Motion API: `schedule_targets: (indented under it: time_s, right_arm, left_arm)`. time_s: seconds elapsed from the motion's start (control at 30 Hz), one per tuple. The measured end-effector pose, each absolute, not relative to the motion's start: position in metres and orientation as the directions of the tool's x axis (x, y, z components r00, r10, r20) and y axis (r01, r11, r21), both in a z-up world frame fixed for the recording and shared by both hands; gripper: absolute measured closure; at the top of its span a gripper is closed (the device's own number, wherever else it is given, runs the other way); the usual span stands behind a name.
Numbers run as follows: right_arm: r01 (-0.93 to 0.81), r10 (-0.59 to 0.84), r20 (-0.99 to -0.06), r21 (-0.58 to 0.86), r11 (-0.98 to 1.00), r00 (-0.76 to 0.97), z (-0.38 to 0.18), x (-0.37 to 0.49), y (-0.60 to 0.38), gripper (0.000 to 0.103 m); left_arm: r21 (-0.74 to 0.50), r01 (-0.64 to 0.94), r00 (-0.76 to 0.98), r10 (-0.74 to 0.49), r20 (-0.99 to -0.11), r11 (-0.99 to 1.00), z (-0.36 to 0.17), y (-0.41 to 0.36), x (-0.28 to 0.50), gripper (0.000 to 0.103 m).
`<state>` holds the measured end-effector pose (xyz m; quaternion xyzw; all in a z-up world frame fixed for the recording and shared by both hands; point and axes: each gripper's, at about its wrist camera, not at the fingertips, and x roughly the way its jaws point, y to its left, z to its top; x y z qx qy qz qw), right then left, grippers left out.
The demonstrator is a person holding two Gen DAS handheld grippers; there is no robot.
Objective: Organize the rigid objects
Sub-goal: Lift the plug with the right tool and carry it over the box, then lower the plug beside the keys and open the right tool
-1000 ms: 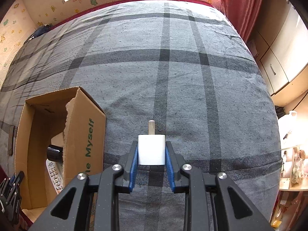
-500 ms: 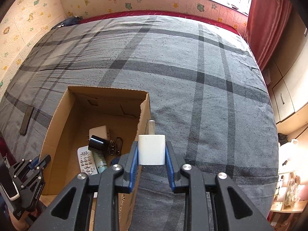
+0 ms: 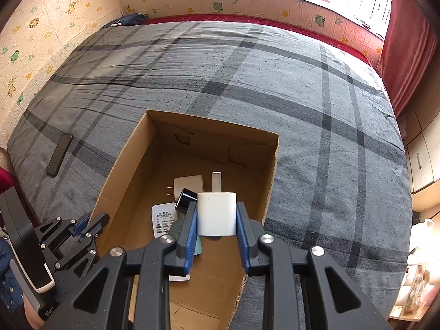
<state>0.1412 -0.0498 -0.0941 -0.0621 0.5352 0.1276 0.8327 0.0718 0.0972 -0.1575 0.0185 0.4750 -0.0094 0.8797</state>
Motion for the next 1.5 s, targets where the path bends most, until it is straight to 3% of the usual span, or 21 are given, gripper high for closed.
schedule_targets:
  time_s: [0.3,0.97,1.5]
  right_arm:
    - [-0.28,0.157,-0.921,0.055,0.959,0.356,-0.117,0.141,-0.03,0.076]
    - [-0.253,0.03,-0.966,-0.037,0.967,0.255,-0.193,0.149,-0.011,0.076]
    - [-0.242,-0.005,-0.981,-0.053,0.969,0.196,-0.22,0.162,-0.004,0.076]
  left_arm:
    - [0.02,0.034,0.55,-0.002,-0.835,0.999,-0.157,0.099,0.071,0.092]
    - [0.026,0.035,0.551,0.002,-0.834,0.999,-0.157,0.099,0.071,0.092]
    - [0.028,0.036,0.551,0.004,-0.834,0.999,-0.156,0.099,0.072,0.092]
